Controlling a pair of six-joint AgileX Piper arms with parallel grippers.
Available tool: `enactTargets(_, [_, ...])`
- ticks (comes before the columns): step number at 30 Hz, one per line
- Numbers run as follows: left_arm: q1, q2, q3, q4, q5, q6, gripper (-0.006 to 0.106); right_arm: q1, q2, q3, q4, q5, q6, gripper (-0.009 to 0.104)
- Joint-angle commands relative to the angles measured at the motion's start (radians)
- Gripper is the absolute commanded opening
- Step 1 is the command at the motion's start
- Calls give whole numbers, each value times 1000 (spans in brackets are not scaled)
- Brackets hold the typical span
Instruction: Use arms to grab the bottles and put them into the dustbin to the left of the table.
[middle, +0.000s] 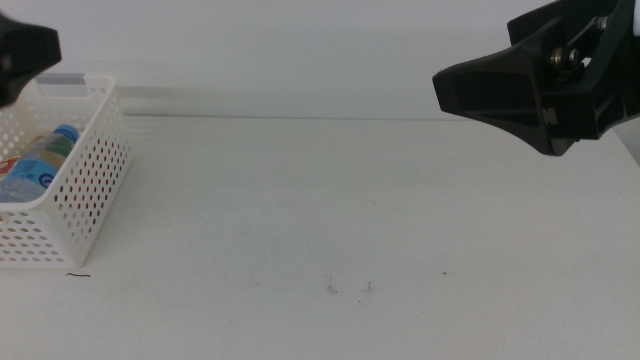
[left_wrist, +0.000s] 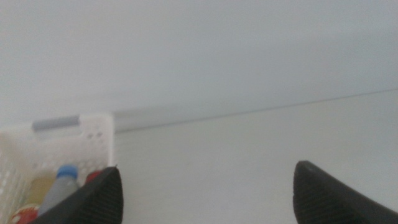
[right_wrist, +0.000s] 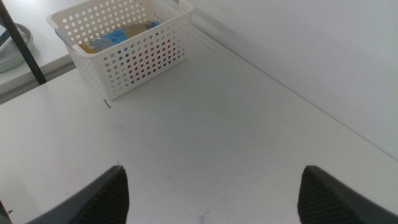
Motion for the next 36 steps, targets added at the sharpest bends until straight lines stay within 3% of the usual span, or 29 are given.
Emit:
enactTargets(1, [-54, -85, 57, 29, -49, -36, 94, 1, -5, -5, 1, -9, -9, 91])
enactTargets(4, [-124, -154, 82, 108, -9, -149, 94, 1, -5, -5, 3, -9, -9, 91])
enactTargets(11, [-336, -258, 135, 464, 27, -468, 94, 1, -5, -5, 0, -9, -9, 91])
enactTargets(13, [-357, -260, 139, 521, 12, -513, 94, 1, -5, -5, 0, -9, -9, 91])
enactTargets(27, [-362, -260, 139, 528, -78, -518, 94, 1, -5, -5, 0, -9, -9, 91])
enactTargets(29, [-362, -265, 166, 487, -80, -518, 94, -2, -15, 44, 9, -46, -9, 91])
enactTargets(31, [-360, -276, 208, 447, -98, -518, 94, -18, -36, 124, 19, -158, -9, 91])
enactTargets(36, [-305, -322, 432, 471, -321, -518, 94, -111, -126, 437, 25, -641, -9, 91])
